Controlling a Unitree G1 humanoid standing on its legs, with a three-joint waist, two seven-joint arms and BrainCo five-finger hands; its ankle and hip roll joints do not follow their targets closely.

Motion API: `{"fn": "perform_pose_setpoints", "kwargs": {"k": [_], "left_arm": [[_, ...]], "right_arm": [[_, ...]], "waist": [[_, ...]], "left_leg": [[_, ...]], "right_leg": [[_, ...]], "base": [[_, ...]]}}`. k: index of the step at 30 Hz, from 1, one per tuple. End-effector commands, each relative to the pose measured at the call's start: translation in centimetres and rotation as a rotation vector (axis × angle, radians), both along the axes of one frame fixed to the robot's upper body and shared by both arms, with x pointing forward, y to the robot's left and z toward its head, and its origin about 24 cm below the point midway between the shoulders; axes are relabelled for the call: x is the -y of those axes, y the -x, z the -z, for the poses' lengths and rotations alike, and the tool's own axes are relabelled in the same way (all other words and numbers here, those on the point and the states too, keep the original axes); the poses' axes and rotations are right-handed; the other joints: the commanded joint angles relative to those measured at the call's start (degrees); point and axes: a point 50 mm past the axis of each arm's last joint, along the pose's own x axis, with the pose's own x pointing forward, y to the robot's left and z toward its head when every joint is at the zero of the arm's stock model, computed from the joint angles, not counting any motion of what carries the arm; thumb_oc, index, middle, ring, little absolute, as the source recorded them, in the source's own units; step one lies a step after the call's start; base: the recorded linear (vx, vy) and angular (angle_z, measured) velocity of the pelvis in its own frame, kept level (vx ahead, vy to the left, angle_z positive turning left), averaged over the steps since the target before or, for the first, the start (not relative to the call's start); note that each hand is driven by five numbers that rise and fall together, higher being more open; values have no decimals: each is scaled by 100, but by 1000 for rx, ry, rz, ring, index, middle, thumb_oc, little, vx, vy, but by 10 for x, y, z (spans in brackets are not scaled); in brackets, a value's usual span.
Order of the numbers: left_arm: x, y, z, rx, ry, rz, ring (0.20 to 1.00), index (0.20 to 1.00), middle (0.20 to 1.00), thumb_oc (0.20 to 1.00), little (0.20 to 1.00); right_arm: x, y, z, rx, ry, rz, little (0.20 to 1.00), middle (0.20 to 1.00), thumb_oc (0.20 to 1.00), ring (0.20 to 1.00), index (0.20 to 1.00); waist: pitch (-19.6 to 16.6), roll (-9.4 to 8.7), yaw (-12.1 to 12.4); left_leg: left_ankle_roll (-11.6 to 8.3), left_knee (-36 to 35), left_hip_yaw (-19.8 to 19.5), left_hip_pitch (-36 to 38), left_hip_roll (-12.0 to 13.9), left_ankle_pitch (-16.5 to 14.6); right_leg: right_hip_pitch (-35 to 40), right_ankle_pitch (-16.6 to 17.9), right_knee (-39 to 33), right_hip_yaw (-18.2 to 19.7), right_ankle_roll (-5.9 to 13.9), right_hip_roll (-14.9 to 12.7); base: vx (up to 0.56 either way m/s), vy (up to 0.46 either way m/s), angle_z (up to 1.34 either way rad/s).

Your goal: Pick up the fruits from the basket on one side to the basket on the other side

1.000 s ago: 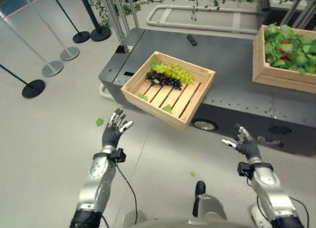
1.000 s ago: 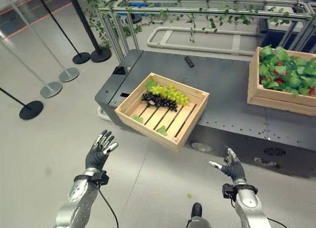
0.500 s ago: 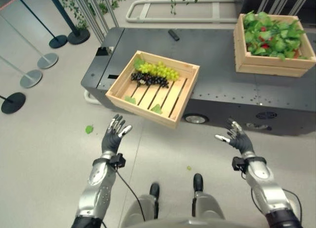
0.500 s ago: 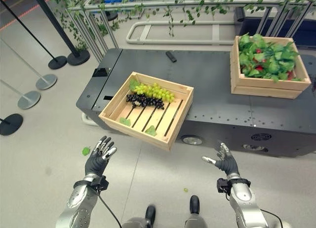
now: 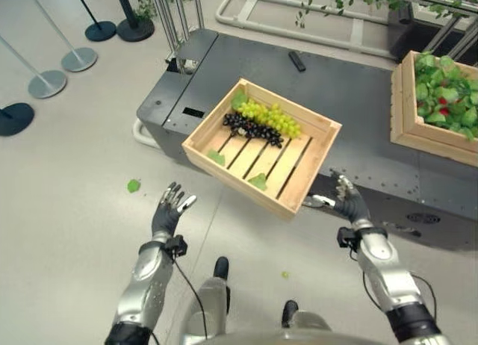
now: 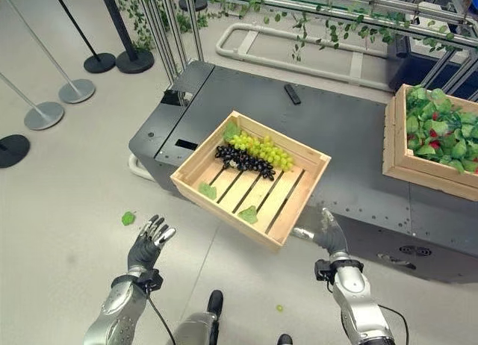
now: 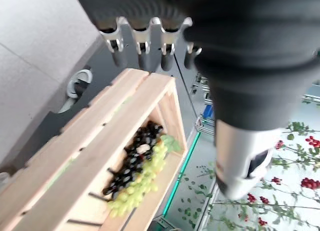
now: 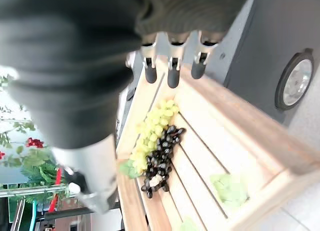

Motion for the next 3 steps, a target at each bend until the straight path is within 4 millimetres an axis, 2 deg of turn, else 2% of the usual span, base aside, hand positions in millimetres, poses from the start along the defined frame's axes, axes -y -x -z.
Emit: {"fn": "perform_pose_setpoints", "kwargs": {"k": [1,2,3], "left_arm": [[-8,3,-17,86,-77,7,1000,1000,1000,1000,1000],[-9,3,-17,86,-77,7,1000,1000,1000,1000,1000],[-10,2,-20,97,-95,4,1000,1000,1000,1000,1000]], "right_arm": [[-3,-3,-15,79,33,-31,1000,1000,1000,1000,1000],[-3,-3,-15,79,33,-32,1000,1000,1000,1000,1000],[-7,-5,-16,87,27,-40,1000,1000,1000,1000,1000]], "waist": [[-228,55,-20],[-224,51,-9],[-165,104,-33]], "left_leg": [[-140,-957,-191,396,307,127],[-144,-961,-178,401,310,122],[-172,-1026,-229,549,371,54]], "right_leg": [[-439,492,1171,251,498,-25],[-457,478,1198,268,495,-25],[-820,288,828,283,380,-5]], "base": [[79,101,20],[131,53,6],[125,24,-2]]}}
